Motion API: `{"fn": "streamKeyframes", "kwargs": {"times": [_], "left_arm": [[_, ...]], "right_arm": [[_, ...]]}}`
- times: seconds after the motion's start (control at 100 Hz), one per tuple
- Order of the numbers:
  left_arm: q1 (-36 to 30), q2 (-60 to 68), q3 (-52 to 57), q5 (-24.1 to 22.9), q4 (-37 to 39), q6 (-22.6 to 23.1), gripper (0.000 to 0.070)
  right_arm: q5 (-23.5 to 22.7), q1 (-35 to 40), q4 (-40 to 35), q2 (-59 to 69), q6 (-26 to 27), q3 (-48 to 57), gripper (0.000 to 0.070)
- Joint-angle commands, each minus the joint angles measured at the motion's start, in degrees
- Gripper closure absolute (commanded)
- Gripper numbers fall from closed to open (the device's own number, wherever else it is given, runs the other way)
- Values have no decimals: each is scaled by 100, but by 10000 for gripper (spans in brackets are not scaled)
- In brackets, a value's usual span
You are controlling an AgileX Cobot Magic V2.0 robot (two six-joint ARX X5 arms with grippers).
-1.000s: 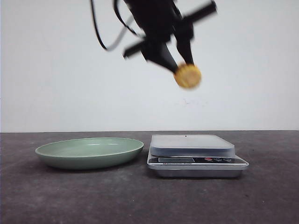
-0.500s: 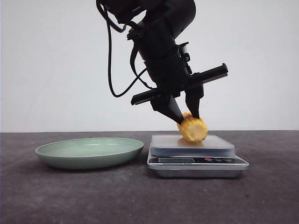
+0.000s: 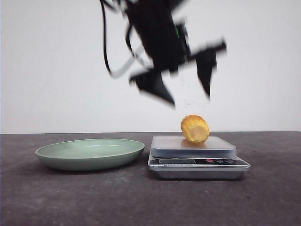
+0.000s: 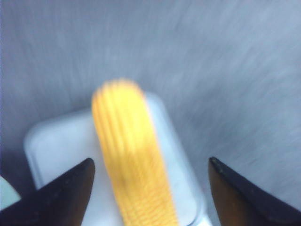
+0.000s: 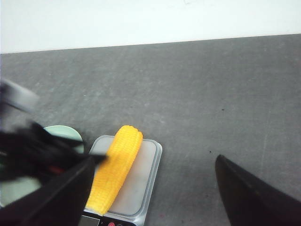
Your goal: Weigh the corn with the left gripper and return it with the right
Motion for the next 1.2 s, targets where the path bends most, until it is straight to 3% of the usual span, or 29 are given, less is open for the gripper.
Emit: {"fn": "streamKeyframes", "kwargs": {"times": [0.0,0.23,0.42,0.56,0.72,0.96,1.19], "left_arm": [[-74,-494,133,-214,-114,511,236],[-136,-2531,133,-1270,-1239,1434,236],[-138,-4354,133,-2203,-2063,1657,236],[-138,-5536,133,-2640,-2702,1781,236],[-138,-6645,131,-2911,-3858,1408,236],[-20,-7700,107,-2955,-5786,39,237],[439,-8448,-326,-2673,-5993,-358,237]], "right_arm": [[-28,35,103,22,-48,122,188],[-105,306,448,138,-11,125,188],[-55,857,866,719,129,125,187],[334,1373,1130,1355,170,125,169],[566,1814,1567,2127,260,125,147],[824,2059,2020,3195,372,125,147],[822,2059,2347,4017,586,125,147]]}}
